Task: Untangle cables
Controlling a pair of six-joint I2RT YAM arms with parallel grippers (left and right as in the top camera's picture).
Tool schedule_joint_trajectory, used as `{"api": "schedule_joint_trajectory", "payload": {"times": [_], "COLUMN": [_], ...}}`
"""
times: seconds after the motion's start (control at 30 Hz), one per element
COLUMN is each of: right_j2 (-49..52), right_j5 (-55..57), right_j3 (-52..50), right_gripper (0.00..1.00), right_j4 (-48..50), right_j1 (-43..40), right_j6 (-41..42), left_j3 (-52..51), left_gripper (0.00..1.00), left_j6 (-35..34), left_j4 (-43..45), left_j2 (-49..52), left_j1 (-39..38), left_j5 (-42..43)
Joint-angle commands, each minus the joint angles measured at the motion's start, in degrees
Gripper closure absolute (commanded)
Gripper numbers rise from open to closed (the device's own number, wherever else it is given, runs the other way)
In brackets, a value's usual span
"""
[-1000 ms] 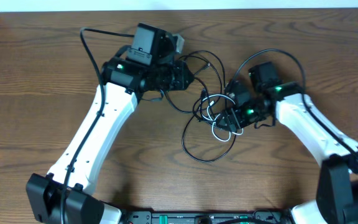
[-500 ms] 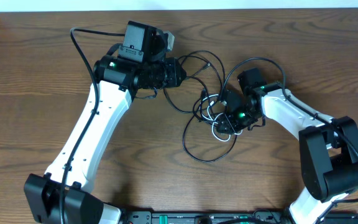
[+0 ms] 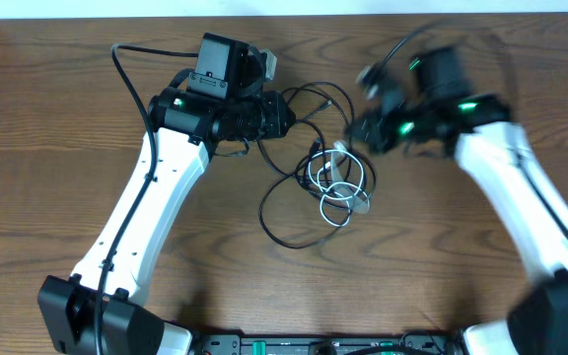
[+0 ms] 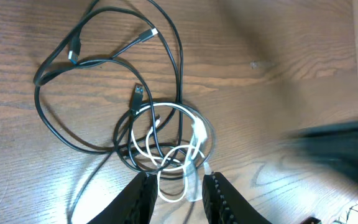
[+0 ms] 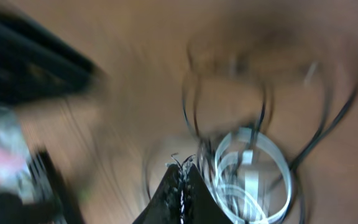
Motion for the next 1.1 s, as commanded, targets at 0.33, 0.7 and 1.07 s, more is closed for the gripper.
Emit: {"api": "schedule_joint_trajectory", "payload": {"times": [0.33,0.7,1.07], "right_j2": [-11.28,-1.38,0.50], "right_j5": [8.57,7.13,1.14], "right_j3": [10.84,10.84,10.84], "right_gripper": [0.99,0.80,0.99], "right_j4": [-7.65,-18.56,-19.63], "right_j1": [-7.15,-6.25,-6.05], "right_j6": [12.02,7.10,14.03], "left_j3": [-0.35,-0.35,-0.35], "left_gripper": [0.58,0.55,0.56], "left_j6": [2.80,3.54,3.52], "left_j4": [-1.60,-2.12,-2.12], "left_j2": [0.33,0.33,0.33], "left_j1": [0.11,0.15,0.15], "left_j5": [-0.33,-0.35,-0.35]}}
